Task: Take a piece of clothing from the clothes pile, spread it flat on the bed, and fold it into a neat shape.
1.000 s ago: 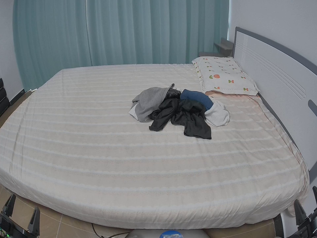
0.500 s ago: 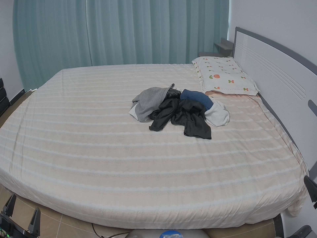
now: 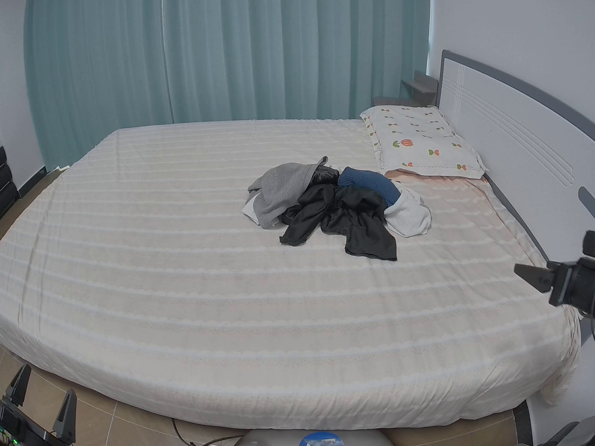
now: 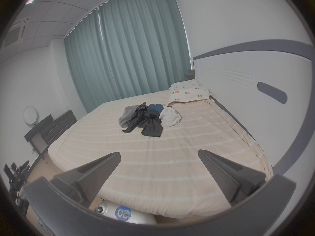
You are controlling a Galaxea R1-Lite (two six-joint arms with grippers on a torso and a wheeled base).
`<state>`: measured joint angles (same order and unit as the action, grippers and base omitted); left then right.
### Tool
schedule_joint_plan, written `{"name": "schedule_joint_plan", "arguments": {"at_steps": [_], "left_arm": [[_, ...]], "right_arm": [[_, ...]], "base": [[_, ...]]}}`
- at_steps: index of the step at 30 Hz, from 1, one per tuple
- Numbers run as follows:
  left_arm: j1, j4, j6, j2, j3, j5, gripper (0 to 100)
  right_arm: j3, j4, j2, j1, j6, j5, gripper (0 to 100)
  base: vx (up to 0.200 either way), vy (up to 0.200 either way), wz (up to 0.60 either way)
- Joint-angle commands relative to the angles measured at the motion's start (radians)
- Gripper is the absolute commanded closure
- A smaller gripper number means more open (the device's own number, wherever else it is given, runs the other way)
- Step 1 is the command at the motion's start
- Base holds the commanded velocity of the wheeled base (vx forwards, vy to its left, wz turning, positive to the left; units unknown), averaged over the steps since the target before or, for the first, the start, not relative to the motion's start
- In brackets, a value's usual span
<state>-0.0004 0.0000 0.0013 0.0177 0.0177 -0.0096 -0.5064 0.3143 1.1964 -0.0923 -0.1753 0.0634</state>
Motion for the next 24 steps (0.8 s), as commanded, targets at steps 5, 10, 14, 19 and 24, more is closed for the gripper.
{"name": "schedule_joint_plan", "arguments": {"at_steps": [5, 10, 14, 19, 24], "left_arm": [[0.000, 0.000, -0.001, -0.018, -0.016, -0.003, 0], [-0.001, 0.000, -0.001, -0.018, -0.016, -0.003, 0], [-0.001, 0.000, -0.003, -0.018, -0.016, -0.004, 0], [0.000, 0.000, -0.003, -0.018, -0.016, -0.003, 0], [0.000, 0.000, -0.004, -0.018, -0.016, -0.003, 0]], "right_arm": [[-0.667, 0.322, 1.206, -0.106, -0.139, -0.143, 0], [-0.741, 0.295, 1.256, -0.106, -0.148, -0.143, 0], [-0.903, 0.210, 1.355, -0.106, -0.179, -0.143, 0], [-1.094, 0.098, 1.433, -0.110, -0.254, -0.152, 0], [-1.244, 0.020, 1.499, -0.129, -0.314, -0.162, 0]], "base": [[0.000, 0.000, 0.00], [0.000, 0.000, 0.00], [0.000, 0.000, 0.00], [0.000, 0.000, 0.00], [0.000, 0.000, 0.00]]}}
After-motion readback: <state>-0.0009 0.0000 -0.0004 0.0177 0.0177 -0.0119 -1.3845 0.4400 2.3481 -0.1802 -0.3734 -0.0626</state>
